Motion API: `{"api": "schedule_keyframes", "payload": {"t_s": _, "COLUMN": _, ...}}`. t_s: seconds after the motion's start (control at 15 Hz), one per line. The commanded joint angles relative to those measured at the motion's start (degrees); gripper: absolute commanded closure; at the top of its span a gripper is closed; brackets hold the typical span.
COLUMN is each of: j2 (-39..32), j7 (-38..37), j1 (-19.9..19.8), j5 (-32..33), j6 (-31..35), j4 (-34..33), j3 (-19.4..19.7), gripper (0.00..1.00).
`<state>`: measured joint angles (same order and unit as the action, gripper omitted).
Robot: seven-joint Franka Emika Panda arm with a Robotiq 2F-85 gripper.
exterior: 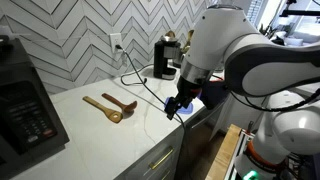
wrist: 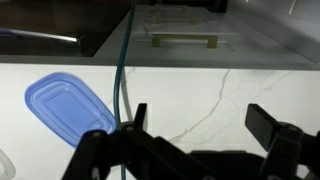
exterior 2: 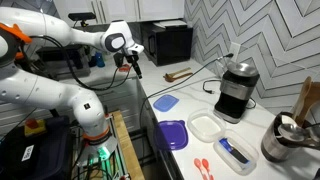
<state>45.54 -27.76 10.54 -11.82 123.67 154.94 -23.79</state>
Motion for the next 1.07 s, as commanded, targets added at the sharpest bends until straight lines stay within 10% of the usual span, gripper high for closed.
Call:
{"api": "schedule_keyframes", "payload": {"t_s": 0.0, "j2": -0.2, "j7": -0.4, "j1": 0.5, "j5": 0.5, "j6": -0.1, "j4": -0.1, "j3": 0.5, "gripper": 0.0}}
{"api": "schedule_keyframes", "payload": {"t_s": 0.4, "j2": -0.2, "j7": -0.4, "j1": 0.5, "j5": 0.5, "j6": -0.1, "j4": -0.1, "j3": 0.5, "gripper": 0.0}}
{"api": "schedule_keyframes", "payload": {"t_s": 1.0, "j2": 17.2, "j7": -7.7, "j1": -11.6, "j5": 7.4, "j6": -0.8, "j4": 3.5, "j3": 7.6, "gripper": 0.0}}
